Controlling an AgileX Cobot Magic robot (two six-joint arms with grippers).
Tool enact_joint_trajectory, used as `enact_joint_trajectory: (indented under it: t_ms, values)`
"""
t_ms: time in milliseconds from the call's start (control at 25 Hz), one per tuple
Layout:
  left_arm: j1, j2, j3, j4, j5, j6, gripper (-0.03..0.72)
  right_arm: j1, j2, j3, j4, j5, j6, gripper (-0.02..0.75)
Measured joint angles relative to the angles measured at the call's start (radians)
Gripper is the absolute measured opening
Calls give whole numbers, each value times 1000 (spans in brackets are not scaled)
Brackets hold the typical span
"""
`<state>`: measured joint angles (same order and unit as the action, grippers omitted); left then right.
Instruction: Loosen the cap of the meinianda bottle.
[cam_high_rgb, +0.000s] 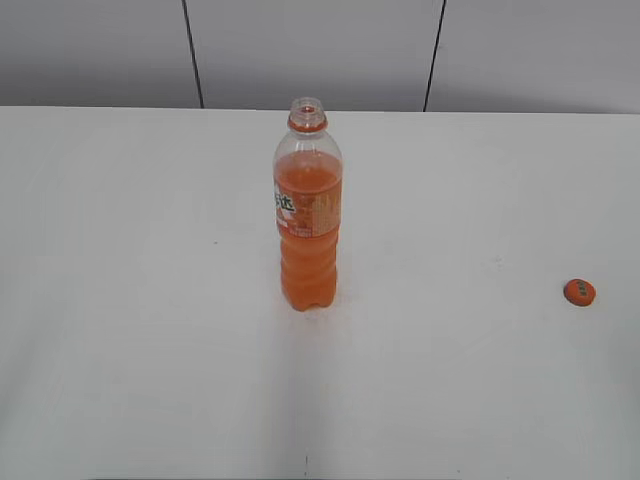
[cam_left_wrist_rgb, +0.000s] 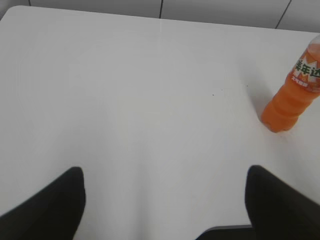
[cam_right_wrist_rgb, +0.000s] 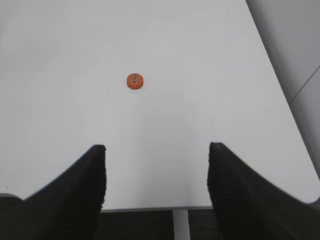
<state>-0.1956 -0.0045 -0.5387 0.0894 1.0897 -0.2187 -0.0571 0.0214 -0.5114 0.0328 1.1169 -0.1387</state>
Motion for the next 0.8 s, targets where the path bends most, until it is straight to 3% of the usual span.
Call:
enact_joint_trajectory:
  t_ms: [480, 800]
  values:
    - [5, -2, 3, -33, -14, 55, 591, 0, -2, 3, 0, -13, -2, 480]
    - [176, -2, 4, -32, -16, 56, 591, 0, -26, 3, 1, -14, -2, 480]
